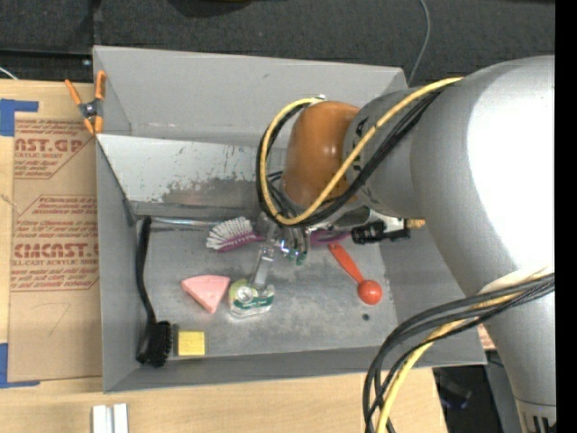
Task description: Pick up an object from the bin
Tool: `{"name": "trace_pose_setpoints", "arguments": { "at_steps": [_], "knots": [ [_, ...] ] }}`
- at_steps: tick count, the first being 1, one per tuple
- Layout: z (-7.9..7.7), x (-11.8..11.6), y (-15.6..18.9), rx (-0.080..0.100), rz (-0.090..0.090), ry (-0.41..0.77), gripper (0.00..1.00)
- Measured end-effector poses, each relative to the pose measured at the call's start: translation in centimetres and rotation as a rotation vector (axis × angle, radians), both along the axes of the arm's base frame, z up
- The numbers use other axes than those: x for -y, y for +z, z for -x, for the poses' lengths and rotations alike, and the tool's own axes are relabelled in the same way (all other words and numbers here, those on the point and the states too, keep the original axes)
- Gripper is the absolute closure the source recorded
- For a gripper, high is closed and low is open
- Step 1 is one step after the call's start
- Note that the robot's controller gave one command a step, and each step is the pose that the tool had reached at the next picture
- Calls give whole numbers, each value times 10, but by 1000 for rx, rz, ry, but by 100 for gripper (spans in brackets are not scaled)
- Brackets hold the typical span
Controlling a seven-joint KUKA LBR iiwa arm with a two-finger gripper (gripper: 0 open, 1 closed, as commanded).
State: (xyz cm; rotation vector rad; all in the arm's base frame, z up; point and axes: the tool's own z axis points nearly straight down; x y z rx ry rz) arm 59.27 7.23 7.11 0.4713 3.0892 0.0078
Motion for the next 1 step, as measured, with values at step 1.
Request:
{"name": "trace_pose_setpoints", "arguments": {
  "at_steps": [1],
  "knots": [
    [8, -9, -1, -9, -3, -67, 100]
  ]
}}
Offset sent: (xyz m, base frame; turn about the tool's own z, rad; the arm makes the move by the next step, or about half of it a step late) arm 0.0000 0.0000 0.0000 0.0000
